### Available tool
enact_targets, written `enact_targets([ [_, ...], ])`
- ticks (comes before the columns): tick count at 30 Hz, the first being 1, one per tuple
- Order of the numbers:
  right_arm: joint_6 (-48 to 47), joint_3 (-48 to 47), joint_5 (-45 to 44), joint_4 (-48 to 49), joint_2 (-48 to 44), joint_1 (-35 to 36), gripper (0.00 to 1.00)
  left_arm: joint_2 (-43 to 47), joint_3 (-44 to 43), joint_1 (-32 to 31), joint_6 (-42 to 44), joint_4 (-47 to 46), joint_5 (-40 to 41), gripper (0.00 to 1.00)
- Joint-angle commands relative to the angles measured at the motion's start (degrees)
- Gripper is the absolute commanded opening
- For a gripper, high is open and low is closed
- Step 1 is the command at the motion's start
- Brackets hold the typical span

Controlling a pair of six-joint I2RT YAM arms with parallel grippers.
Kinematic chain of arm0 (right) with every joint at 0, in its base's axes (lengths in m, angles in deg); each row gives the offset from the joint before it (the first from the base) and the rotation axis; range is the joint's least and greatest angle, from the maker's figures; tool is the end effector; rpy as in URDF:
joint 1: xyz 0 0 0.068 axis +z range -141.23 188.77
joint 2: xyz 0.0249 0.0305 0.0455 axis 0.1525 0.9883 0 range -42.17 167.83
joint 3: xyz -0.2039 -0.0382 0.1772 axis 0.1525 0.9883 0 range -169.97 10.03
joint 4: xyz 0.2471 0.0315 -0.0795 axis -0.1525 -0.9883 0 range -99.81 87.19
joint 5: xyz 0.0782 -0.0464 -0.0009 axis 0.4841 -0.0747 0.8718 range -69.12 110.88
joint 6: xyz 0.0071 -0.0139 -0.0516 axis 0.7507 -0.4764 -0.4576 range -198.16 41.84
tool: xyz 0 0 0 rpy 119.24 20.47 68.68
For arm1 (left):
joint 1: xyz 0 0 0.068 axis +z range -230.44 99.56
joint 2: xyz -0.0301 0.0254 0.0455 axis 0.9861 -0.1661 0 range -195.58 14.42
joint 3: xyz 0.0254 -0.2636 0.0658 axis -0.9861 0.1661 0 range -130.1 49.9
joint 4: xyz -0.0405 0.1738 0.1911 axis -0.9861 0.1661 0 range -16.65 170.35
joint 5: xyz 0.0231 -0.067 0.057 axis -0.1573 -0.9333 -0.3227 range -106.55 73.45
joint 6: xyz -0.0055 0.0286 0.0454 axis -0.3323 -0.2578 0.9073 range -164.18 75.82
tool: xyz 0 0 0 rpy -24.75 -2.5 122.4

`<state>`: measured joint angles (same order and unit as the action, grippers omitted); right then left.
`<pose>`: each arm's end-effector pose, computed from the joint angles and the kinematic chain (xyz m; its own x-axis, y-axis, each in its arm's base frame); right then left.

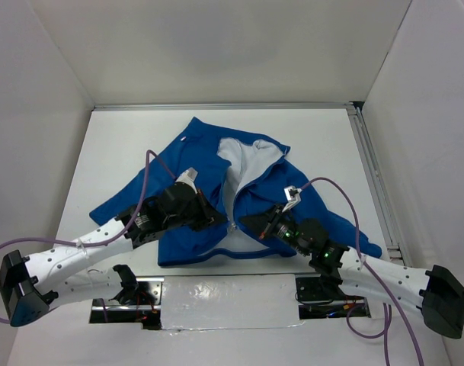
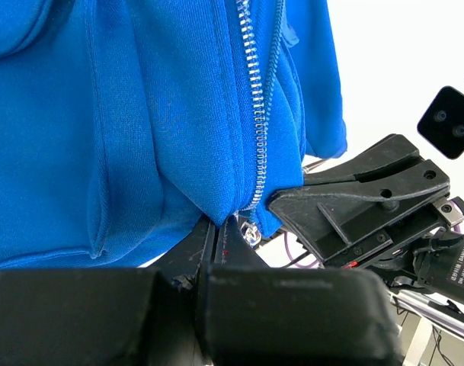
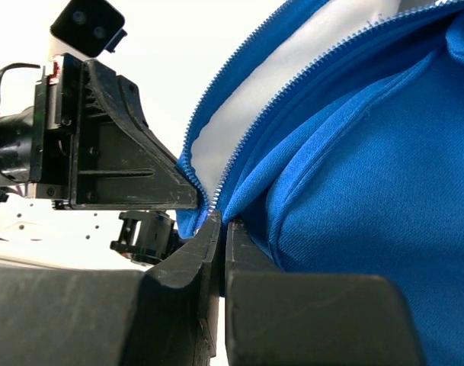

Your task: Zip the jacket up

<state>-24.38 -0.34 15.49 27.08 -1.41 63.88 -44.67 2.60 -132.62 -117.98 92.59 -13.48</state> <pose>0.1006 0.1384 0.2128 -0.6184 0.5173 -0.5915 -0.4468 0.3877 0.8062 0.1428 -0.1809 0.2923 -0.8186 -0.5092 -0.2655 -0.0913 0.5719 -0.8152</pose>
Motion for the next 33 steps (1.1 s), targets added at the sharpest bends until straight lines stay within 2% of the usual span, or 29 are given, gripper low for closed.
enact_targets([
  [1, -0.25, -0.88, -0.50, 6.93, 0.03, 1.31, 0.00, 1.79, -0.68, -0.29, -0.64, -3.25, -0.26, 0.00],
  [33, 0.10, -2.19, -2.61, 7.55, 1.70, 2.10, 0.00, 2.66, 0.99, -0.37, -0.73, -4.22, -0.79, 0.00],
])
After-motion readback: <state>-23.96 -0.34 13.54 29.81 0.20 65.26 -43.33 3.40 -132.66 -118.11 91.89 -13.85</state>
